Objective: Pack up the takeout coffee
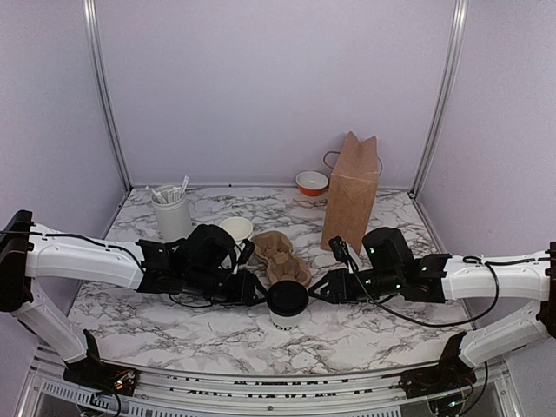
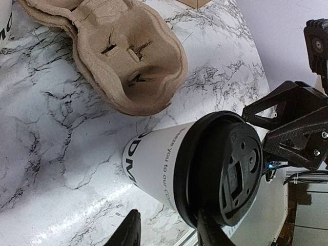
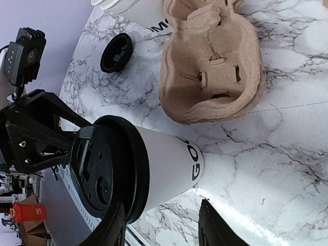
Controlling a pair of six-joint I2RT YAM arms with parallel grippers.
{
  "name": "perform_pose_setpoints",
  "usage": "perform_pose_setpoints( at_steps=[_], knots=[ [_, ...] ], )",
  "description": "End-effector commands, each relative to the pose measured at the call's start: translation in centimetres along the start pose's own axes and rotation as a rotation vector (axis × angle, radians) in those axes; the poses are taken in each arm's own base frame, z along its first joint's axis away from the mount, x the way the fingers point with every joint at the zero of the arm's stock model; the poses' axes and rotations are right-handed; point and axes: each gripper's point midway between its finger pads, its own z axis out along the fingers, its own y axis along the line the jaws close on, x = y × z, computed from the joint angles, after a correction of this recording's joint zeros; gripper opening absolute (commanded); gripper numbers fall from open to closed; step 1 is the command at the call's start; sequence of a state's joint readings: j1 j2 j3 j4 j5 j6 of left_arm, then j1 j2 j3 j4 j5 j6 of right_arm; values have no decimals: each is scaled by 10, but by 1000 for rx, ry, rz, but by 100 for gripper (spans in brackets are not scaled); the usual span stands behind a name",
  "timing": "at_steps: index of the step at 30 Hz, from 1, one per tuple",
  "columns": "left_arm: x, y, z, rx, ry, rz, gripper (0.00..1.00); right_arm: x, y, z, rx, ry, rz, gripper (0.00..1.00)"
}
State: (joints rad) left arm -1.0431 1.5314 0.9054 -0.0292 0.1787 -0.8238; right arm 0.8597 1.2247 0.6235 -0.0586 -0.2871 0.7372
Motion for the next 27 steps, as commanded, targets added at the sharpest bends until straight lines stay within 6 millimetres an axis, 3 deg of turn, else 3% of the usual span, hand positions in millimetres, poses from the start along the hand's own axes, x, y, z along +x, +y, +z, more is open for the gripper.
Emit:
perform_pose_setpoints(
  at_steps=[1, 16, 27],
  knots=[
    [1, 4, 4, -16, 10, 0, 39, -9, 5, -1, -23, -30, 9, 46],
    [6, 14, 6, -45, 18, -7, 39, -4, 5, 13, -37, 21, 3, 45],
    [19, 34, 13, -95, 44, -29, 38, 24, -26, 17, 47, 90, 28, 44]
  ],
)
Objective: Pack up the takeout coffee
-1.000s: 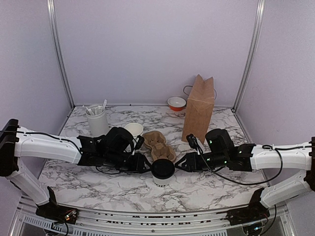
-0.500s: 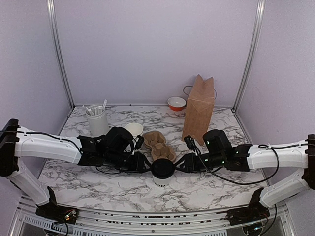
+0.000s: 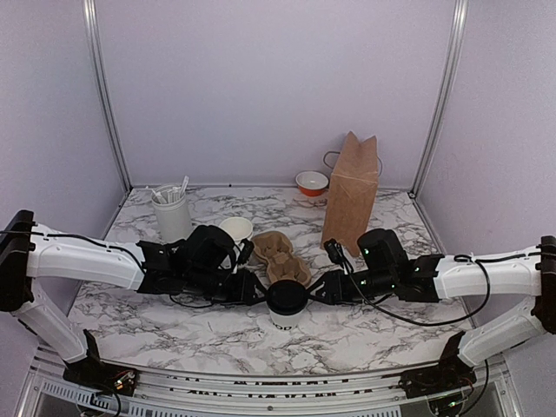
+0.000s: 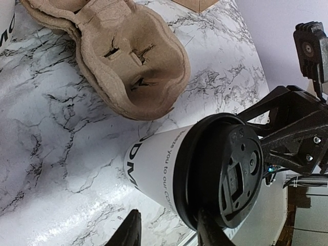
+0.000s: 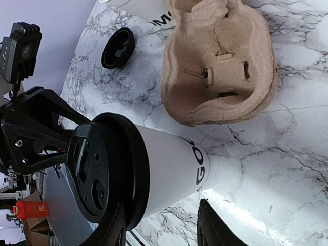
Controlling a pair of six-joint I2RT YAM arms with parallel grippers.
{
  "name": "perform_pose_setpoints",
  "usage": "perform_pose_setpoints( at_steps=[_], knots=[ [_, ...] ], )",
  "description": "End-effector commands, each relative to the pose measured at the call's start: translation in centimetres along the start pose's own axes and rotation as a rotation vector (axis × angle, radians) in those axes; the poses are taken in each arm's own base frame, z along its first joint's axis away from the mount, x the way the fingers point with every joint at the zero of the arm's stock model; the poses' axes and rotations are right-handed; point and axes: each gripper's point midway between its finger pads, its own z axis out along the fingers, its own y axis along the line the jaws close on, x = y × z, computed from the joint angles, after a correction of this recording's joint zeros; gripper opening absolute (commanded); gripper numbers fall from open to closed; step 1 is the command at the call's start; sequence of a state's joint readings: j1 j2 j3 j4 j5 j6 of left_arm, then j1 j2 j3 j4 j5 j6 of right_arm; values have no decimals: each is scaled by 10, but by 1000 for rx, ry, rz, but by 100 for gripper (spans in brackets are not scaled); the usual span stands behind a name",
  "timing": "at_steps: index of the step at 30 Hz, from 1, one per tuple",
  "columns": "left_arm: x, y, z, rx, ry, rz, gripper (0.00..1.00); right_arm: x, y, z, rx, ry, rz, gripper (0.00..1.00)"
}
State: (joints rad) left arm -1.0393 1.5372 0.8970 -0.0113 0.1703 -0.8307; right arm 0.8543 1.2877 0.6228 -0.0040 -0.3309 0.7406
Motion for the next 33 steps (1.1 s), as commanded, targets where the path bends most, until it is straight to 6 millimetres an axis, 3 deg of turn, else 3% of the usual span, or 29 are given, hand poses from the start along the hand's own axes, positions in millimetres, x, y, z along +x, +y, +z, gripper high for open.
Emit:
perform_pose_setpoints(
  at_steps=[1, 14, 25, 33],
  knots=[
    [22, 34, 11, -97, 57, -22, 38, 24, -28, 5, 77, 64, 23, 44],
    [32, 47, 12, -129, 74, -38, 38, 55, -57, 9, 145, 131, 58, 44],
    [38, 59, 15, -169, 87, -35, 38, 29, -38, 5, 130, 75, 31, 44],
    [57, 90, 23, -254, 131, -47, 35, 37, -41, 12, 143, 95, 33, 44]
  ],
)
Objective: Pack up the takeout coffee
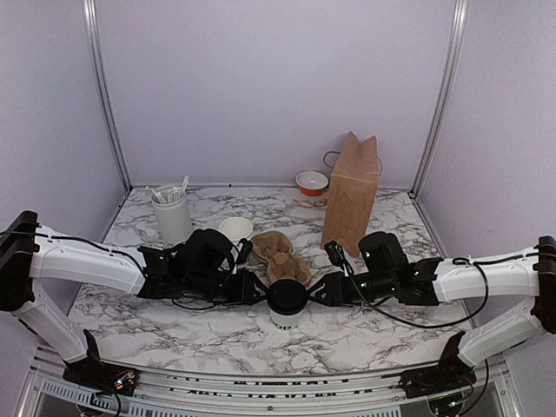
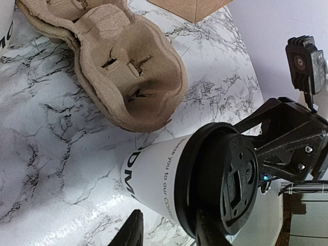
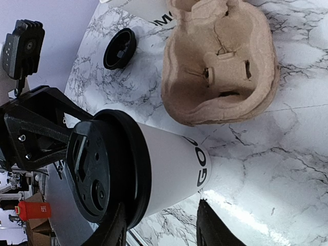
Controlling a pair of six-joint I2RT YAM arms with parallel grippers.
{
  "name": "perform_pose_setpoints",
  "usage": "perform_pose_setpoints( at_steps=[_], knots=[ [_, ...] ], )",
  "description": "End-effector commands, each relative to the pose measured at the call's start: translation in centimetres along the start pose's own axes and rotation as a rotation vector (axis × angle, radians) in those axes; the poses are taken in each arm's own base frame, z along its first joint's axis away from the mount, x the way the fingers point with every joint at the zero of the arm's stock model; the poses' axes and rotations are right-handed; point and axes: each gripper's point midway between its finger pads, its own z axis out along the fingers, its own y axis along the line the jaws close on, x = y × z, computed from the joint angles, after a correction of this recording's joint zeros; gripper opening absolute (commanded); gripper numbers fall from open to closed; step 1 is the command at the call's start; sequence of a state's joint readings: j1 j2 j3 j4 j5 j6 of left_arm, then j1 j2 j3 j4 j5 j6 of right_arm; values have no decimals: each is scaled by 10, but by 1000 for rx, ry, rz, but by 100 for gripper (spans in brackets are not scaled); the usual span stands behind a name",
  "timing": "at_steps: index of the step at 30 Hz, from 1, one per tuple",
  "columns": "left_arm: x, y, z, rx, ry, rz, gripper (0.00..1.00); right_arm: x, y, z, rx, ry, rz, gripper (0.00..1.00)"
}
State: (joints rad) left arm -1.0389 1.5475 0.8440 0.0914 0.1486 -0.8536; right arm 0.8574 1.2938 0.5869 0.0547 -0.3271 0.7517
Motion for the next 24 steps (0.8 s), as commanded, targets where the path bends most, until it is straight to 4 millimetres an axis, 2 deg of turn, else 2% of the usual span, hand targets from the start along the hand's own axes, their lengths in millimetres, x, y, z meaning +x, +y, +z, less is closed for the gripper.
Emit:
perform_pose_setpoints(
  at_steps=[1, 6, 9, 14, 17, 24],
  knots=[
    [60, 88, 13, -280, 172, -27, 35, 37, -37, 10, 153, 111, 30, 44],
    [67, 100, 13, -316, 183, -34, 35, 48, -35, 17, 150, 132, 33, 43],
    [67, 100, 12, -311, 185, -28, 34, 43, -30, 15, 156, 122, 24, 43],
    [49, 82, 6, -295, 152, 20, 34, 15, -5, 4, 124, 46, -4, 43],
    [34, 64, 4, -270, 127, 50, 34, 2, 11, 0, 90, 16, -14, 44],
    [9, 31, -1, -207, 89, 82, 35, -16, 40, -6, 27, -34, -31, 44]
  ],
)
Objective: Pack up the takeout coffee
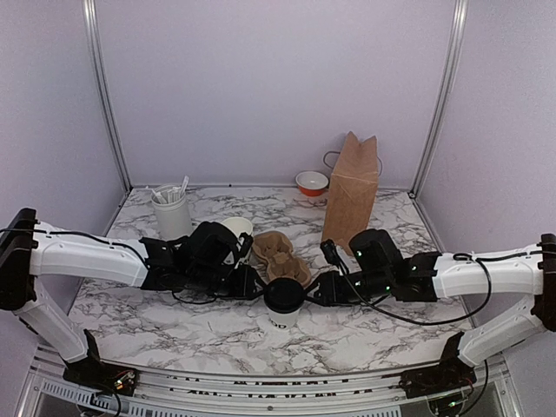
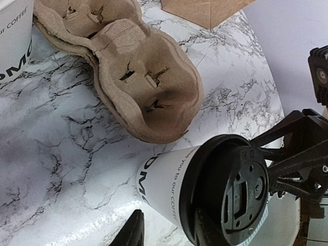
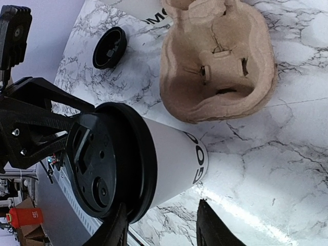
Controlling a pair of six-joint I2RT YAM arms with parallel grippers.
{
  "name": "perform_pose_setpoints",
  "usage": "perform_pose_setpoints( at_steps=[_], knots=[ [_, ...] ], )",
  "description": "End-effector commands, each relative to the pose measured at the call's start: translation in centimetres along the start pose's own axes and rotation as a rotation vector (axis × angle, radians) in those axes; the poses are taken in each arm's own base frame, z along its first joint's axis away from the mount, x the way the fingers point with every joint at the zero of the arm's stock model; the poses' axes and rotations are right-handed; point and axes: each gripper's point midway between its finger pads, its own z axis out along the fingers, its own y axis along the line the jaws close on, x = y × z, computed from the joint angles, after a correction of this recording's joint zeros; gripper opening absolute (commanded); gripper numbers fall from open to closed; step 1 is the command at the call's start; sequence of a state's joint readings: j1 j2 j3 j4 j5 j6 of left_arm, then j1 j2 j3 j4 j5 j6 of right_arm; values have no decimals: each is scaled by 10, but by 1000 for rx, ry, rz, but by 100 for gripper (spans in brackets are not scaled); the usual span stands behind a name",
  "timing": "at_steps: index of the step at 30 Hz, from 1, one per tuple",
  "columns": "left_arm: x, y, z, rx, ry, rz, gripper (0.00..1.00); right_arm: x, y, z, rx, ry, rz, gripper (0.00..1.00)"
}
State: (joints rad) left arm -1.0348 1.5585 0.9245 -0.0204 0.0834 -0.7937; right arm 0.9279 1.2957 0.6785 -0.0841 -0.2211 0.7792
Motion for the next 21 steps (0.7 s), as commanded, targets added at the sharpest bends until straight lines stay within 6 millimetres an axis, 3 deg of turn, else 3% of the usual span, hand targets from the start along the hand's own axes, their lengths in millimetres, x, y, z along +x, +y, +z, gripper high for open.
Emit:
perform_pose_setpoints(
  at_steps=[1, 9, 21],
  knots=[
    [23, 25, 3, -121, 108, 39, 35, -18, 29, -9, -56, -50, -27, 44],
    [6, 1, -6, -66, 81, 60, 35, -30, 37, -17, -61, -94, -32, 44],
    [-8, -17, -17, -20, 46, 76, 36, -38, 17, -20, -32, -99, -42, 44]
  ],
)
